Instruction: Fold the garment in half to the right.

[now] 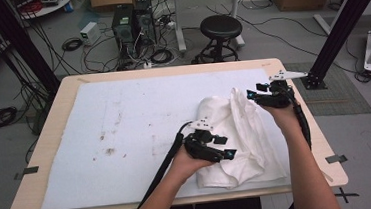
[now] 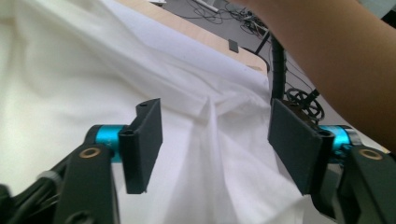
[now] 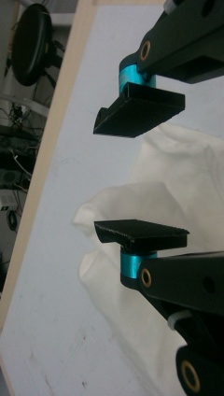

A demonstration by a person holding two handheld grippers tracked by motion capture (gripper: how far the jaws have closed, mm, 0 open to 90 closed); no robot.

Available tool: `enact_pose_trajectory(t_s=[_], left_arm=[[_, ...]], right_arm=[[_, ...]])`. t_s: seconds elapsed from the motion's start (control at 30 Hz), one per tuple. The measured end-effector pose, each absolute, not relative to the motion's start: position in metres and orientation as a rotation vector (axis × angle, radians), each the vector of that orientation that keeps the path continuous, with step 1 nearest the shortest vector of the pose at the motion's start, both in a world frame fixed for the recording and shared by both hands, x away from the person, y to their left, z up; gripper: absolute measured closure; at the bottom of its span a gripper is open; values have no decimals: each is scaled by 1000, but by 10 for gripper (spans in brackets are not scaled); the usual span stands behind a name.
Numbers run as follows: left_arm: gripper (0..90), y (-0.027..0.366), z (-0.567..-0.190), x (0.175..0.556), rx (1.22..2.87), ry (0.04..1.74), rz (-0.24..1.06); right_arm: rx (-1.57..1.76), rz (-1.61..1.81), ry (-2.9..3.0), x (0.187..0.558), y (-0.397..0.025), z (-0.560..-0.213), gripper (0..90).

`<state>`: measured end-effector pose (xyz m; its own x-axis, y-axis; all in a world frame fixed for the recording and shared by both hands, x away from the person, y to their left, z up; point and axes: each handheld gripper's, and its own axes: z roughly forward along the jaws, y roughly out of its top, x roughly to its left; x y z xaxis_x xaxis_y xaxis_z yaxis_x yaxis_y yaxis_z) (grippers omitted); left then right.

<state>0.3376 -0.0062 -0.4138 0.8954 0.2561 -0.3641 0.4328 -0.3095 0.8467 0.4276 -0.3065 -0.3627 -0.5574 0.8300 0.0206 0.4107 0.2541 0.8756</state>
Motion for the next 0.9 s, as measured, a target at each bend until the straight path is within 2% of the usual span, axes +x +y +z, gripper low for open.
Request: enact_pose_trajectory(t_s=[0.27,0.5,0.7,0.9], left_arm=[[339,41,-408,329,1909,546,-76],[331,77,-407,324,1889,587,-2],[330,98,-412,317,1839,592,-55],[326,113,-412,306,1825,576,-35]], right_arm=[[944,1245,2213,424,-252,-353,506],[846,1169,2388,435,-193,-368,540],[878,1052,2449,445,-171,-389,543],[958,940,2468,462,-161,-412,564]])
